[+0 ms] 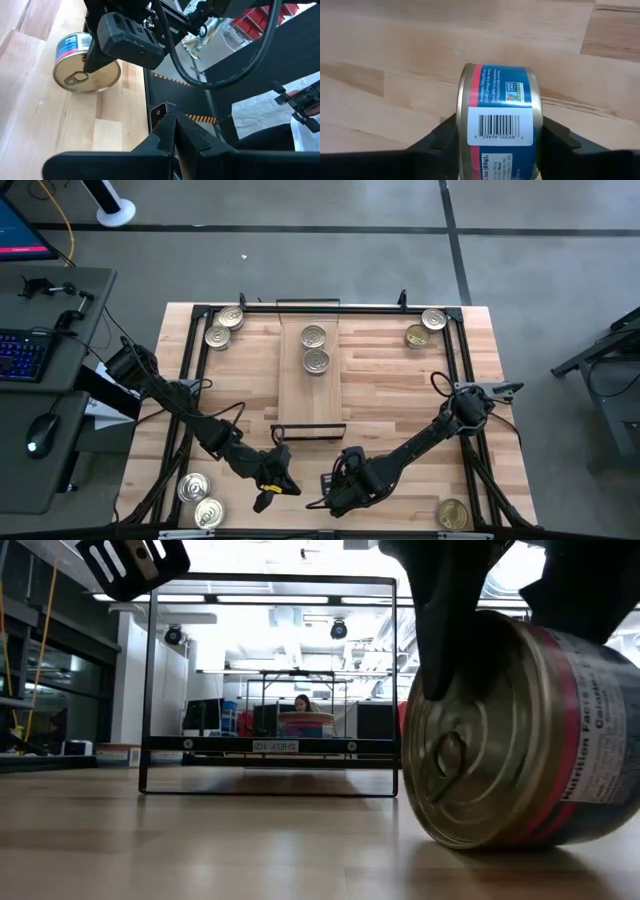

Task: Stack canned seafood by type on shelf
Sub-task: Stack the blue pink tuna can on top of the other blue pink tuna can on the shelf

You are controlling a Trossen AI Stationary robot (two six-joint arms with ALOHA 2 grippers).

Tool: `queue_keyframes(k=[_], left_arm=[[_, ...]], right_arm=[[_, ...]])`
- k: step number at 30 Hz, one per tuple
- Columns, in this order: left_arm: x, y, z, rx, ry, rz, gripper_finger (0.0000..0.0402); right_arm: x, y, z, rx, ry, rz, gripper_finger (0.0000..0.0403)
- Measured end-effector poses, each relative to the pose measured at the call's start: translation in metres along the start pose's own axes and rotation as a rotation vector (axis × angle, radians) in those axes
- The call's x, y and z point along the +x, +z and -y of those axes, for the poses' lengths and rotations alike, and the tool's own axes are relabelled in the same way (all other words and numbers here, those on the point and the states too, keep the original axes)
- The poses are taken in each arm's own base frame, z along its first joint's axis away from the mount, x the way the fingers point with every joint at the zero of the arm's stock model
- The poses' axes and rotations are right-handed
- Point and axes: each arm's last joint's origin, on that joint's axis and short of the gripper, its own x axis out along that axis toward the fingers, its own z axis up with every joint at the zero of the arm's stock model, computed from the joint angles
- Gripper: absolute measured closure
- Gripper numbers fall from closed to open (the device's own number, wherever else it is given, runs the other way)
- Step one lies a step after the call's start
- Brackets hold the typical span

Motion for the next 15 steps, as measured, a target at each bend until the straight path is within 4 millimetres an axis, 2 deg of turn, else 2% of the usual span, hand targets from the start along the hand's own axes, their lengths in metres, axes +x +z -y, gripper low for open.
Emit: queue_keyframes(k=[8,15], left_arm=[[0.0,0.0,0.0,-0.001,0.0,0.0,0.0402],[0.0,0.002,0.002,-0.047,-0.022,0.021,0.0401]], right_arm=[[-0.002,-0.002,0.001,-0.073,0.0,-0.001,0.0233],[-0.017,-0.004,0.009,-0.146,-0.092,0.029,0.0233]])
